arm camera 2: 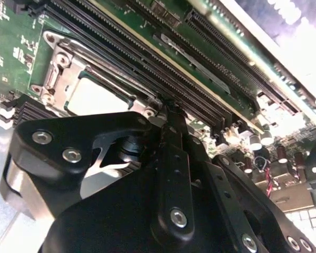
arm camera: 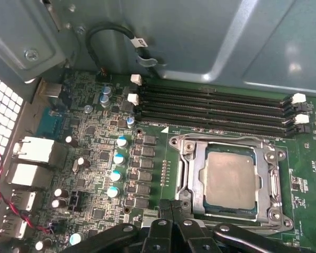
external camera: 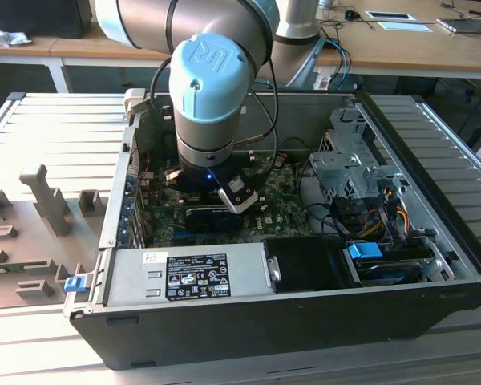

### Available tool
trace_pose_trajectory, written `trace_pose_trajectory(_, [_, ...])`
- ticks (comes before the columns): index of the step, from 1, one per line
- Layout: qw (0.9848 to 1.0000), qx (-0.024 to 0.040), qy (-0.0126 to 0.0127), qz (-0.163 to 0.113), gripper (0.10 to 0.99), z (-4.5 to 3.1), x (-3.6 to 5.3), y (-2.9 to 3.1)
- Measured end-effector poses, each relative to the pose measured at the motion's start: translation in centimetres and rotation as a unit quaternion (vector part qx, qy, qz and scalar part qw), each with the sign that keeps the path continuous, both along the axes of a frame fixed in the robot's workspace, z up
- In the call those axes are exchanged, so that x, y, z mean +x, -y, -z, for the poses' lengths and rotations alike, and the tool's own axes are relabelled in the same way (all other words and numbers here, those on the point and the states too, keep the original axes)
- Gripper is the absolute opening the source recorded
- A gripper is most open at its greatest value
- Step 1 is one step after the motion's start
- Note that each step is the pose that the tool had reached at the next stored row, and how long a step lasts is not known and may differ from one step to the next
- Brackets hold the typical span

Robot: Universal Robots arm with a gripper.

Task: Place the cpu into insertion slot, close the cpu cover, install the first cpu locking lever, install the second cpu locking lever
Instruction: 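Install the second cpu locking lever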

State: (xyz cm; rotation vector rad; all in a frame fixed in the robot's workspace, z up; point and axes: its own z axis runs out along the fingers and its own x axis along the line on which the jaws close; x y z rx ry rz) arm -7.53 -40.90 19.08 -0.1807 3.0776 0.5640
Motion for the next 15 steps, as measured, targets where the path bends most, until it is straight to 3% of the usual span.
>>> trace_pose_trajectory(3, [1.0000,0.0008,0.0003,0.000,0.102,-0.14,-0.01,-0.01])
trace_pose_trajectory(7, [1.0000,0.0006,0.0001,0.000,0.102,-1.43,-0.05,-0.01])
trace_pose_trajectory(15, [1.0000,0.0007,0.0001,0.000,0.102,-2.48,-0.06,-0.02])
